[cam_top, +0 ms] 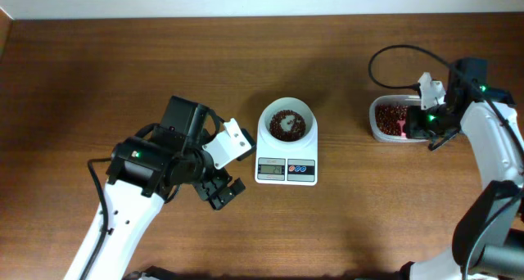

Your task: Scoop and weigh 50g on scale

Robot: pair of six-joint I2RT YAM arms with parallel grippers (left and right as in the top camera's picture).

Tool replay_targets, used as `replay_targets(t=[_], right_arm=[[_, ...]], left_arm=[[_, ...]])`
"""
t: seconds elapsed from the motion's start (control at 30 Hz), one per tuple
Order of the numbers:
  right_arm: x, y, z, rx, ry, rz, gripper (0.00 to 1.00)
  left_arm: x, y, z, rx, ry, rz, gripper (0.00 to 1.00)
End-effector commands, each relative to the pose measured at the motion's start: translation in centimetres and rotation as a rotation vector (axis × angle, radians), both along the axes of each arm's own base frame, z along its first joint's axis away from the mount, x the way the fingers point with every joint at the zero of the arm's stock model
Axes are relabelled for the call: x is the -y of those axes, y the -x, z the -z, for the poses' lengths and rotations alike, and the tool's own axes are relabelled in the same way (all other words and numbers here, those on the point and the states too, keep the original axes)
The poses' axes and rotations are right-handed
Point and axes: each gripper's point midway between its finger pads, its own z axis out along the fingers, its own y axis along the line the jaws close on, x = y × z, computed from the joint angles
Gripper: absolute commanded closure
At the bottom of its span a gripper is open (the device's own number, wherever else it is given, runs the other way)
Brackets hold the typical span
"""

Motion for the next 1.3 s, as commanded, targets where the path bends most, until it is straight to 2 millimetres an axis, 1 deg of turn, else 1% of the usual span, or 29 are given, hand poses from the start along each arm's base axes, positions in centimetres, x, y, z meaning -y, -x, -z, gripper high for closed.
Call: replay_targets(t=[0.0, 0.07, 0.13, 0.27, 0.3, 0.33, 0.4, 0.47, 0.53, 0.63, 0.7, 0.77, 0.83, 0.9, 1.0, 1.1, 1.27], right_arm=[[-1.5, 0.2, 0.4, -0.018, -0.106, -0.010, 0.96], [-1.6, 0.2, 0.3, -0.017, -0.111, -0.010, 0.96], [-1.2, 0.1, 0.3, -0.010, -0.154, 0.010, 0.96], [-0.3, -0.1, -1.0, 0.052, -0.299, 0.045, 0.96], [0.0, 0.1, -1.0, 0.056, -0.320, 0.059, 0.96], [0.2, 0.3, -0.8, 0.049, -0.325, 0.070, 0.96], [-0.2, 1.1, 0.1, 0.030, -0.334, 0.053, 0.96], [-0.3, 1.4, 0.7, 0.026, -0.335, 0.055, 0.96], [-0.3, 1.4, 1.0, 0.028, -0.336, 0.055, 0.96], [-1.2, 1.3, 1.0, 0.049, -0.395, 0.048, 0.96], [-1.4, 1.3, 1.6, 0.035, -0.412, 0.050, 0.96], [-1.5, 1.2, 2.7, 0.014, -0.434, 0.055, 0.96], [-2.0, 0.9, 2.9, 0.018, -0.478, 0.052, 0.96], [-1.9, 0.9, 3.0, 0.014, -0.481, 0.065, 0.96], [-0.9, 0.7, 2.3, 0.041, -0.541, 0.114, 0.96], [0.9, 0.6, 1.1, 0.099, -0.625, 0.178, 0.96], [2.6, 0.2, -1.1, 0.202, -0.755, 0.227, 0.96]], left_arm=[[0.1, 0.1, -0.1, 0.008, 0.008, 0.014, 0.01], [0.1, 0.1, -0.1, 0.008, 0.008, 0.014, 0.01], [0.1, 0.1, -0.1, 0.008, 0.008, 0.014, 0.01], [0.1, 0.1, -0.1, 0.008, 0.008, 0.014, 0.01], [0.1, 0.1, -0.1, 0.008, 0.008, 0.014, 0.01], [0.1, 0.1, -0.1, 0.008, 0.008, 0.014, 0.01], [0.1, 0.1, -0.1, 0.008, 0.008, 0.014, 0.01], [0.1, 0.1, -0.1, 0.008, 0.008, 0.014, 0.01], [0.1, 0.1, -0.1, 0.008, 0.008, 0.014, 0.01], [0.1, 0.1, -0.1, 0.008, 0.008, 0.014, 0.01], [0.1, 0.1, -0.1, 0.008, 0.008, 0.014, 0.01], [0.1, 0.1, -0.1, 0.008, 0.008, 0.014, 0.01], [0.1, 0.1, -0.1, 0.008, 0.008, 0.014, 0.01], [0.1, 0.1, -0.1, 0.008, 0.008, 0.014, 0.01], [0.1, 0.1, -0.1, 0.008, 0.008, 0.014, 0.01], [0.1, 0.1, -0.1, 0.008, 0.008, 0.014, 0.01], [0.1, 0.1, -0.1, 0.008, 0.008, 0.014, 0.01]])
